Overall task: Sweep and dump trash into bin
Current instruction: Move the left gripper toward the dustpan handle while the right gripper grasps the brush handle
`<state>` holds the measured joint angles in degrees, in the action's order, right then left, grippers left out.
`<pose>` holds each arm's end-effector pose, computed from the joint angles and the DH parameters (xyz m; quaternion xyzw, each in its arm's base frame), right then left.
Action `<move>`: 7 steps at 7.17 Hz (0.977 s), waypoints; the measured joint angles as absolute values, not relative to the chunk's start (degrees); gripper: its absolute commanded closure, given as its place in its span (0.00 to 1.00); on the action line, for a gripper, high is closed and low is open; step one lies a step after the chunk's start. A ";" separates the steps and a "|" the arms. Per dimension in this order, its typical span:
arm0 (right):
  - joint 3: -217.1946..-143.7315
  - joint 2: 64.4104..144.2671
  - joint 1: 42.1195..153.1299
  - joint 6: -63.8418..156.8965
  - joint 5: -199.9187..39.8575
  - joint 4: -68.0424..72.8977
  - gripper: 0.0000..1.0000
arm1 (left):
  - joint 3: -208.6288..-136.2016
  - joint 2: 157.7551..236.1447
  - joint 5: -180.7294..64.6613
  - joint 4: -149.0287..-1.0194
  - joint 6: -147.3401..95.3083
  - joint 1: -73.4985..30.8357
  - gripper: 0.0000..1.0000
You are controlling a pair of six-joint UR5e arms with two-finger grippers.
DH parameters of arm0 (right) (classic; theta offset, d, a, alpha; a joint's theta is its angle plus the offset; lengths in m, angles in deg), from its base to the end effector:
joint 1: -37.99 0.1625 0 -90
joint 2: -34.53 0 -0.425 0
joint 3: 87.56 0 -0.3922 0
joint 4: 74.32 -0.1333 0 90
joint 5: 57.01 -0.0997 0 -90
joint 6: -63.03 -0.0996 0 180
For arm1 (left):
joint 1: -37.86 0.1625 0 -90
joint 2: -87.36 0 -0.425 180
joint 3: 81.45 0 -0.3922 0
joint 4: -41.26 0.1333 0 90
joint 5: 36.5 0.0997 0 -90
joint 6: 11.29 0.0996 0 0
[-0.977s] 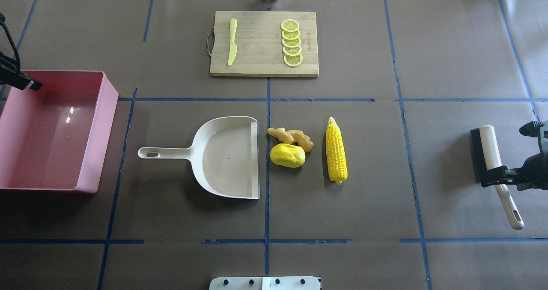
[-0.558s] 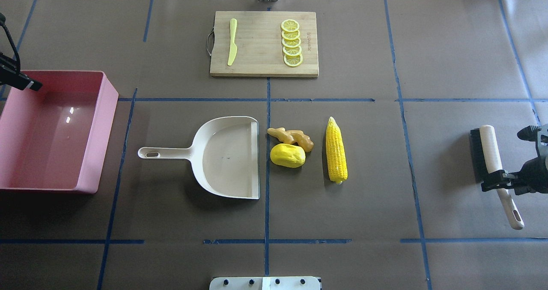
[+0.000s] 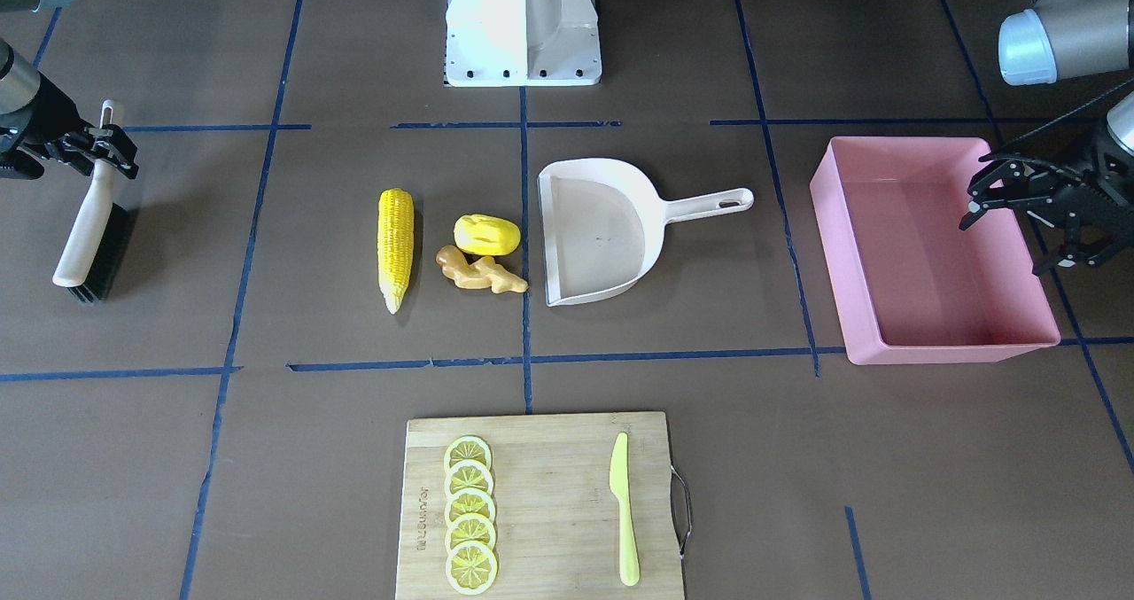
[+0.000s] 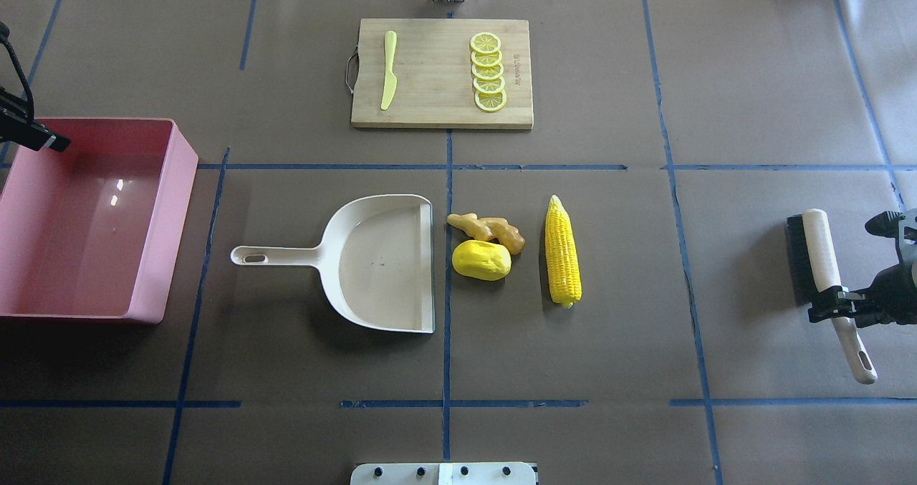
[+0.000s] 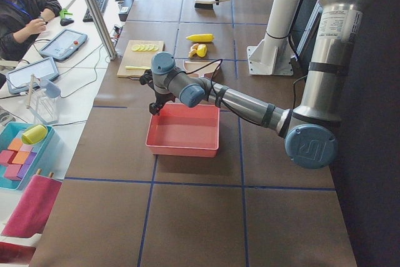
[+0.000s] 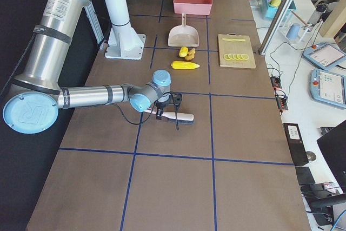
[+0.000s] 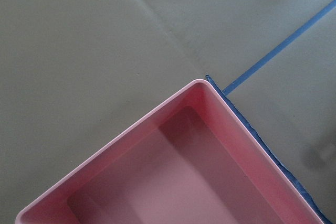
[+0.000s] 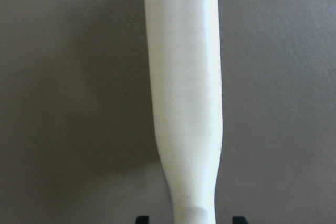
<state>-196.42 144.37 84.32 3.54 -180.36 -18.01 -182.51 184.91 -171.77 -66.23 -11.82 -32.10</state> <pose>-0.2033 -0.3267 0.5851 -0.0481 -0.3824 0.0465 0.9216 0.1295 -0.5376 0.4565 0.2161 0.4111 0.2662 0.8447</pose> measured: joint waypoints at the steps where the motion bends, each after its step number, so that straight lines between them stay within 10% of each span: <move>1: -196.43 144.45 83.97 3.58 -180.38 -17.94 1.00 | -182.56 184.91 -171.77 -66.23 -11.81 -32.10 0.00; 7: -202.02 144.62 87.43 3.61 -184.93 -17.58 1.00 | -183.14 185.04 -172.15 -71.08 -11.74 -31.71 0.00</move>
